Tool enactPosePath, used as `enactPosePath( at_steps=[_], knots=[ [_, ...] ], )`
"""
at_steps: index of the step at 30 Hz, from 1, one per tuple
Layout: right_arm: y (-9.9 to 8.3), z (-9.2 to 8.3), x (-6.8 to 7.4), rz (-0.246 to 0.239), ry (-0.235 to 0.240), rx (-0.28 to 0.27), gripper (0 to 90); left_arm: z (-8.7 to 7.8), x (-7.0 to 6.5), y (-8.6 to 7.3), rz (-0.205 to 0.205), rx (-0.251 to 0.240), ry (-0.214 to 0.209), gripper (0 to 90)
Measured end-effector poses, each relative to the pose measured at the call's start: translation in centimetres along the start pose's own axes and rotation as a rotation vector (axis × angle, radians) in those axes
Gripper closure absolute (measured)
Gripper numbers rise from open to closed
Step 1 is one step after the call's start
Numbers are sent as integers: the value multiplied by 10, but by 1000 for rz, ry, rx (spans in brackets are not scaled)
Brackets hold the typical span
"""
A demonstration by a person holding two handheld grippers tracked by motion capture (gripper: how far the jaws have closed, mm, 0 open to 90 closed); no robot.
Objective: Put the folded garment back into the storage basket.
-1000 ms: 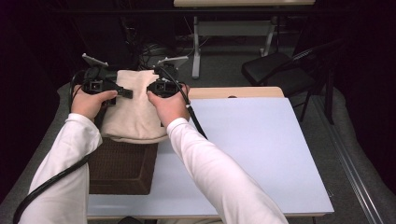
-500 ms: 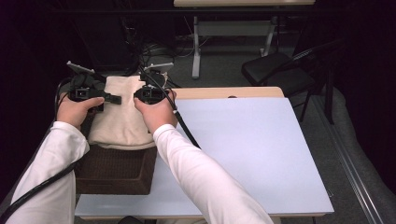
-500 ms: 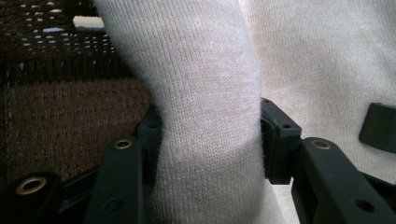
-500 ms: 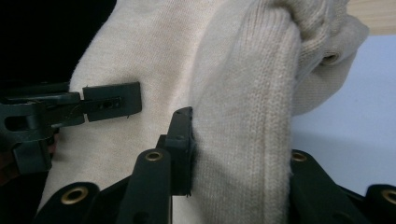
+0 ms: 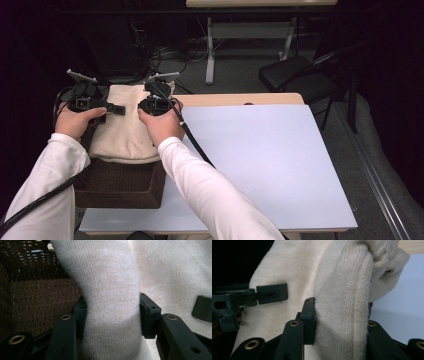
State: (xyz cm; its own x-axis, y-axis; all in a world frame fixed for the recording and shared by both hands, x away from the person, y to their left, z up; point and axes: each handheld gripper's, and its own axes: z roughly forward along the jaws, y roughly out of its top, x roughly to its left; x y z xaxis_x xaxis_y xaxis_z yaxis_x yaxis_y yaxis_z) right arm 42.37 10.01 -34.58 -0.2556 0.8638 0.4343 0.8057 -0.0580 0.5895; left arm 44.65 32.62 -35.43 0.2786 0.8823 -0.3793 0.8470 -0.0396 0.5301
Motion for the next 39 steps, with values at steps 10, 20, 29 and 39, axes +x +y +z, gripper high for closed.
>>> enactPosePath(
  at_steps=[10, 20, 29, 39],
  knots=[
    [-6, 8, 2, -2, 6, 13, 673, 3, 9, -5, -10, 14, 0, 529],
    [-13, 18, 2, 9, 13, 32, 673, 8, 17, -10, -9, 28, 18, 529],
    [-19, 29, 2, 12, 23, 46, 673, 14, 23, -14, -13, 42, 28, 529],
    [-26, 39, 3, 5, 32, 59, 673, 17, 31, -20, -9, 49, 36, 530]
  ],
)
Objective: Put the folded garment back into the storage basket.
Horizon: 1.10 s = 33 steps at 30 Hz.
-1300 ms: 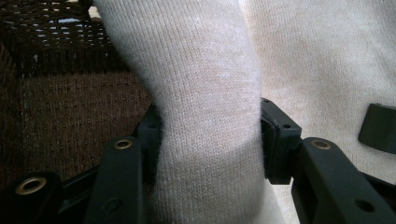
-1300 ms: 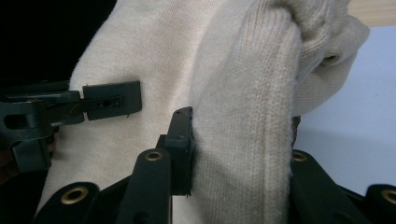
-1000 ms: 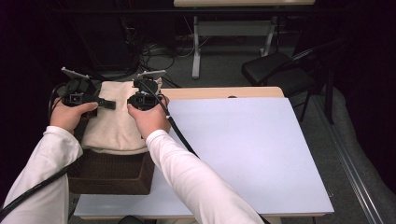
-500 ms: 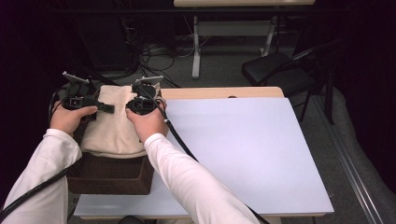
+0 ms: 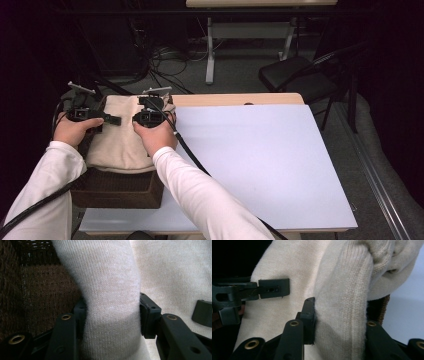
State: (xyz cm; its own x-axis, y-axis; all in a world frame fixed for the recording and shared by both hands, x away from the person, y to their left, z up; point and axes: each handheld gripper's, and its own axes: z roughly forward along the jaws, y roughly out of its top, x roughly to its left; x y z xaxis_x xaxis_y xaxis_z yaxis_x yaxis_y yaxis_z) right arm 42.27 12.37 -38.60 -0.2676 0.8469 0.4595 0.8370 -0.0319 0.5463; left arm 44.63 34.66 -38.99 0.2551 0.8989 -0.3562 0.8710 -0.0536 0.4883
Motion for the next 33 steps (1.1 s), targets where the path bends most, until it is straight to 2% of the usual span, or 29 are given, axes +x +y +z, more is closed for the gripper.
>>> enactPosePath(
  at_steps=[21, 25, 29, 33],
  knots=[
    [-10, 23, 0, -6, 20, 22, 672, 12, 20, -11, -10, 18, 5, 530],
    [-12, 26, 2, -27, 12, 23, 672, 13, 24, -14, -23, 18, 2, 530],
    [-14, 29, 3, -30, 14, 26, 671, 12, 27, -15, -18, 27, 3, 531],
    [-15, 32, 4, -38, 16, 31, 670, 10, 30, -17, -26, 26, 16, 531]
  ],
)
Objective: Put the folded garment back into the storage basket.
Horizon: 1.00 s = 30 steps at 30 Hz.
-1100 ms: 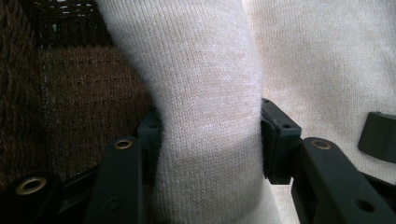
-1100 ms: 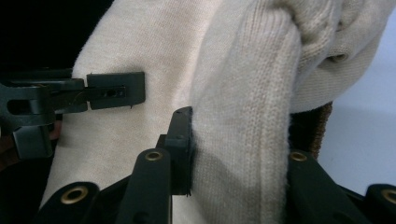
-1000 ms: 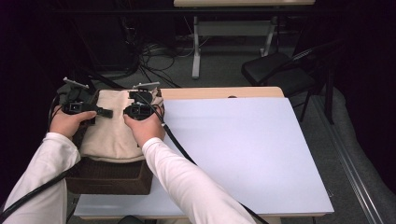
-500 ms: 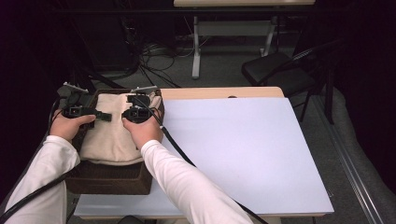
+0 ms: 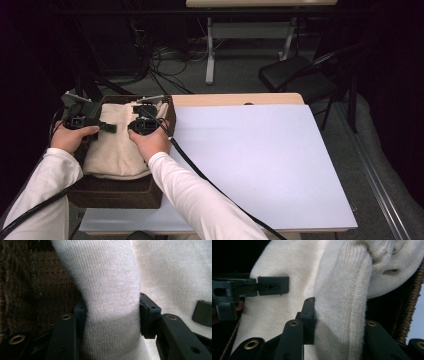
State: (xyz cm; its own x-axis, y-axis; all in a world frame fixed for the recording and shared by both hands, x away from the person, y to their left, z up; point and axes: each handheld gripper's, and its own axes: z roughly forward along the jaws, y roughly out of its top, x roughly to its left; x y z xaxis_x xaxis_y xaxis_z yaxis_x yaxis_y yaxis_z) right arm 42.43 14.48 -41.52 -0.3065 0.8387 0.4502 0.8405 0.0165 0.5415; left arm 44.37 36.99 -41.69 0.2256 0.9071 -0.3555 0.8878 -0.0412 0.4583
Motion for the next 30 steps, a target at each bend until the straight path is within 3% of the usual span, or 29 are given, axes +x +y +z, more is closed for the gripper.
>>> enactPosePath(
  at_steps=[7, 11, 18, 21, 23, 25, 28, 30],
  knots=[
    [-5, 10, 1, -4, -11, 30, 667, 4, 7, -3, 4, 9, 1, 531],
    [-6, 13, 1, -12, -32, 35, 667, 9, 8, -5, -10, 6, -4, 531],
    [-6, 14, -1, -21, -42, 27, 658, 9, 6, -3, 8, 3, 3, 530],
    [-7, 16, 1, -21, -56, 12, 560, 11, 5, -4, 20, -19, 44, 505],
    [-6, 19, 0, -53, -52, 17, 365, 13, 5, -4, 27, -36, 75, 412],
    [-6, 19, 0, -92, -85, 19, 278, 16, 6, -4, 22, -26, 91, 291],
    [-5, 13, 2, -125, -85, -48, 232, 16, 3, -4, 51, -71, 123, 154],
    [-4, 12, 0, -136, -71, -32, 208, 16, 1, -4, 48, -72, 119, 147]
  ],
)
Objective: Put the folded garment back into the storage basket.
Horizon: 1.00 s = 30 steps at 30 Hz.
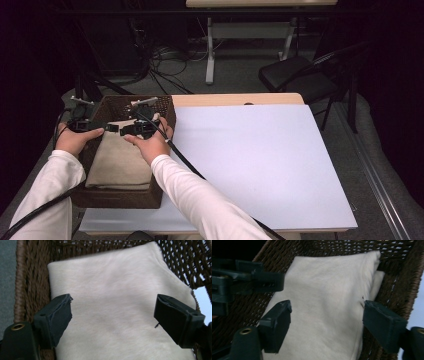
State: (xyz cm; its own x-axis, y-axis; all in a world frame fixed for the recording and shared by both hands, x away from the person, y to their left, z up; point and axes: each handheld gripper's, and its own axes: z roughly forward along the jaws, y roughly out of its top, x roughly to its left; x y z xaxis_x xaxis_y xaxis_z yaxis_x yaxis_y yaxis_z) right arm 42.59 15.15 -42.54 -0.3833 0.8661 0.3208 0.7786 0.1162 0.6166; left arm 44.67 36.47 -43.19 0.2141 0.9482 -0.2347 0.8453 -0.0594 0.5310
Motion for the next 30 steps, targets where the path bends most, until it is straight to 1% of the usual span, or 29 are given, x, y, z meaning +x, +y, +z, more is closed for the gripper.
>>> enactPosePath(
  at_steps=[1, 3, 4, 6, 8, 10, 11, 12, 14, 15, 16, 17, 18, 19, 20, 21, 22, 23, 24, 25, 26, 27, 28, 30],
  knots=[
    [0, 0, 0, 3, 4, 3, 207, 1, -1, 0, -1, 2, 1, 136],
    [0, -1, 1, -20, -12, 6, 202, 0, -2, 1, 4, -4, 8, 118],
    [-1, -1, 1, -31, -5, 13, 196, 0, -2, 1, 4, -5, 9, 116],
    [-1, -1, 1, -54, -8, 17, 184, 0, -4, 1, 6, -9, 11, 100],
    [0, -2, 0, -58, 8, 13, 135, 0, -5, 2, 2, -13, 10, 74],
    [0, -3, -1, -90, 2, 15, 129, 0, -6, 2, -4, -18, 20, 39],
    [1, -5, -1, -86, 3, 9, 113, 0, -7, 3, -8, -24, 25, 28],
    [2, -6, -1, -95, 7, 7, 95, 0, -8, 3, -13, -26, 28, 8],
    [3, -10, -2, -101, 25, 3, 41, -1, -9, 3, -18, -25, 34, 4],
    [4, -12, -2, -113, 29, 2, 6, -2, -10, 4, -20, -25, 42, 4],
    [5, -13, -3, -132, 24, -1, 0, -2, -10, 4, -12, -23, 49, 4],
    [5, -14, -3, -137, 22, 2, 0, -2, -12, 4, -12, -27, 61, 4],
    [6, -16, -4, -162, 0, -9, 0, -4, -13, 5, -4, -23, 51, 4],
    [7, -18, -4, -171, -21, -14, 0, -5, -14, 5, 0, -30, 50, 4],
    [8, -20, -5, -179, -25, -20, 0, -6, -16, 5, 1, -37, 49, 4],
    [10, -22, -6, -182, -28, -13, 0, -7, -16, 6, 9, -28, 47, 4],
    [10, -23, -7, -176, -30, -14, 0, -7, -18, 5, 18, -42, 52, 4],
    [12, -25, -9, -182, -33, -17, 0, -9, -20, 6, 26, -41, 51, 4],
    [13, -27, -10, -185, -31, -16, 0, -11, -22, 7, 37, -49, 60, 4],
    [15, -30, -12, -185, -33, -19, 0, -13, -23, 7, 37, -44, 54, 4],
    [16, -32, -13, -193, -43, -22, 0, -15, -25, 8, 43, -50, 49, 4],
    [17, -34, -14, -200, -43, -24, 0, -17, -27, 9, 51, -49, 44, 4],
    [19, -38, -16, -214, -51, -22, 0, -18, -29, 8, 51, -64, 46, 4],
    [21, -42, -18, -222, -56, -23, 0, -20, -34, 9, 62, -72, 39, 4]
  ],
)
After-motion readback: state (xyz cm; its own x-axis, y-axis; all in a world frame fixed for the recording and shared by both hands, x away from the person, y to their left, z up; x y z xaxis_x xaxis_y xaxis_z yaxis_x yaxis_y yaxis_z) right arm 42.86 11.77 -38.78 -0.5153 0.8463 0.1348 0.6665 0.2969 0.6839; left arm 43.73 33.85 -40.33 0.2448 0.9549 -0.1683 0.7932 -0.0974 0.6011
